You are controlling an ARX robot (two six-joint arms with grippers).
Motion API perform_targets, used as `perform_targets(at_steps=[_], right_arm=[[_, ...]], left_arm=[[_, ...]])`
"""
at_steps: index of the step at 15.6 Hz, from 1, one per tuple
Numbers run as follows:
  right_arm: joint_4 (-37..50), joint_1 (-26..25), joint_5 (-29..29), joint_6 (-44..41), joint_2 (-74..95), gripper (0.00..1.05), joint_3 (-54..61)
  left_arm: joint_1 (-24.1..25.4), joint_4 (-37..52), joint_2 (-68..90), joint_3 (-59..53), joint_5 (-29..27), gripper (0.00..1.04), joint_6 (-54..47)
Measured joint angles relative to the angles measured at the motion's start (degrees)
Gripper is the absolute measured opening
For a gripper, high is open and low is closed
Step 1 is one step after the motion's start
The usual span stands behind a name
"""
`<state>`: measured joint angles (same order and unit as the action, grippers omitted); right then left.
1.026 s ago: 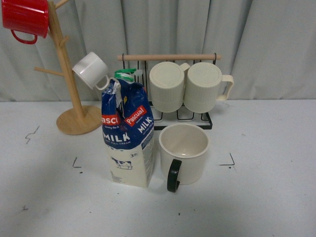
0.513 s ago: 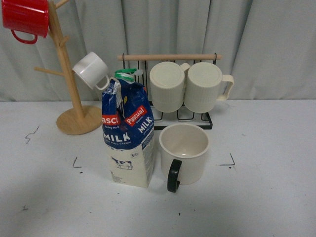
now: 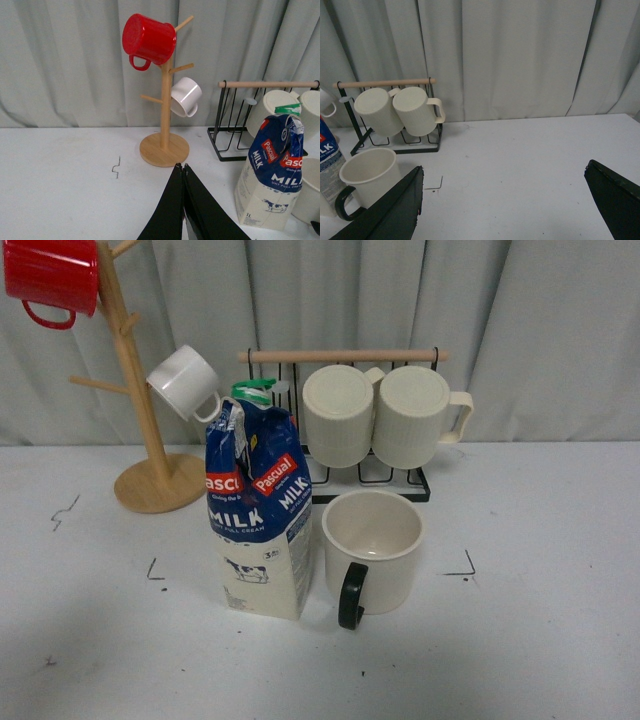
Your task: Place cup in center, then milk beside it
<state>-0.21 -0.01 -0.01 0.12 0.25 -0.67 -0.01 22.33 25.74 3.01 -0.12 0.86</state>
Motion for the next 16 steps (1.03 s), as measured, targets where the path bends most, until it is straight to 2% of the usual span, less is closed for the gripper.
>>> perform_targets(at_steps=[3,5,8,10,13,14,16], right_arm=[[0.00,0.00,0.00,0.00,0.00,0.98,0.00],[0.00,0.00,0.00,0.00,0.00,0.98,0.00],[0.00,0.00,0.00,0.00,0.00,0.98,0.00],[0.00,0.00,0.00,0.00,0.00,0.98,0.00],[0.02,0.00,0.00,0.00,0.00,0.98,0.00],[0.02,0.00,0.00,0.00,0.00,0.98,0.00],[0.02,0.00,0.00,0.00,0.00,0.98,0.00]], left_arm=[[0.00,-0.72,-4.39,-2.38,0.00,0.02,0.00],[0.00,-9.42,-13.00,-2.38,0.09,0.02,0.00],[0.00,-12.28,-15.69,-2.38,0.09,0.02,0.00],[0.00,-22.88,-24.85,-2.34,0.09,0.02,-0.02],[0.00,-22.73,-25.33,-2.36,0.11,0.02,-0.02],[0.00,-22.62,-25.33,-2.36,0.11,0.10,-0.02],[0.00,-22.53,-25.33,-2.36,0.09,0.34,-0.02]])
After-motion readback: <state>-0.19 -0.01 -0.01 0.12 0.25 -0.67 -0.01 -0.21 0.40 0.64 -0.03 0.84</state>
